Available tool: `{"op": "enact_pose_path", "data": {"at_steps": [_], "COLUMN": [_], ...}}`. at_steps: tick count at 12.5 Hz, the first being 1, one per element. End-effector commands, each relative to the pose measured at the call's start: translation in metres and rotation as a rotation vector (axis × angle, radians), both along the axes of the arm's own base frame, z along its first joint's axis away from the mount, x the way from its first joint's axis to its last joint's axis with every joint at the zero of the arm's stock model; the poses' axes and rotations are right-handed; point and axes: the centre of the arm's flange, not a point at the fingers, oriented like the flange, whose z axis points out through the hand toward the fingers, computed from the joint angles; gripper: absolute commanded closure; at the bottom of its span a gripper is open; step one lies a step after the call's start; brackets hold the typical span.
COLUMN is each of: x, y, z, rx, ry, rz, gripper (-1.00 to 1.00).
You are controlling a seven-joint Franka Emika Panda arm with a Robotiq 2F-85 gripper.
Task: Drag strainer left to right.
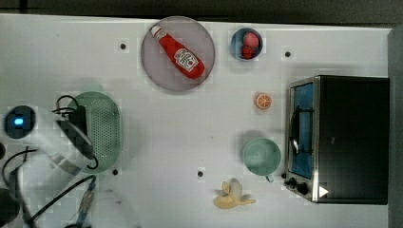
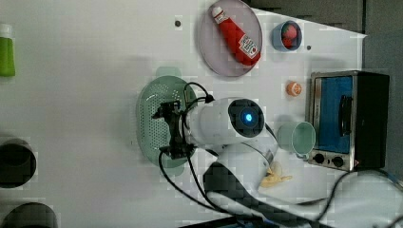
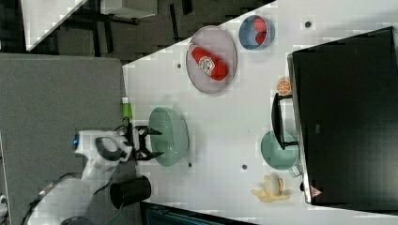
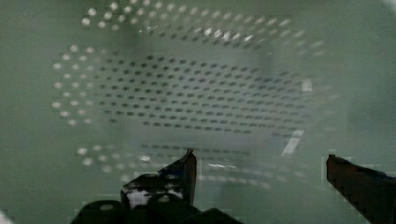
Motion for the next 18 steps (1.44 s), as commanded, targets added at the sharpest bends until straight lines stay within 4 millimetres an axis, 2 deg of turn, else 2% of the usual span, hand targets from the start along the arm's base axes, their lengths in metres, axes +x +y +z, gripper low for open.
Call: {"op": "enact_pose_path", "data": {"at_steps": [1,5,7,12,15,18], "x": [0.019,0.015,0.012,0.002,-0.004,-0.002], "y": [-0.041,-0.076,-0.087,-0.132,-0.165,-0.201], "z": [-0.011,-0.037,-0.041,-0.031,-0.033,-0.037], "rx": [-0.006,-0.047,-0.049,-0.062,-0.082,-0.077], "ry": [-0.031,-0.03,-0.034,-0.058,-0.045,-0.06], "rz": [-0.118,-0.132,-0.143,-0.168,-0.174,-0.16], "gripper": [-1.0,-1.0,-1.0,-1.0,-1.0,-1.0]}}
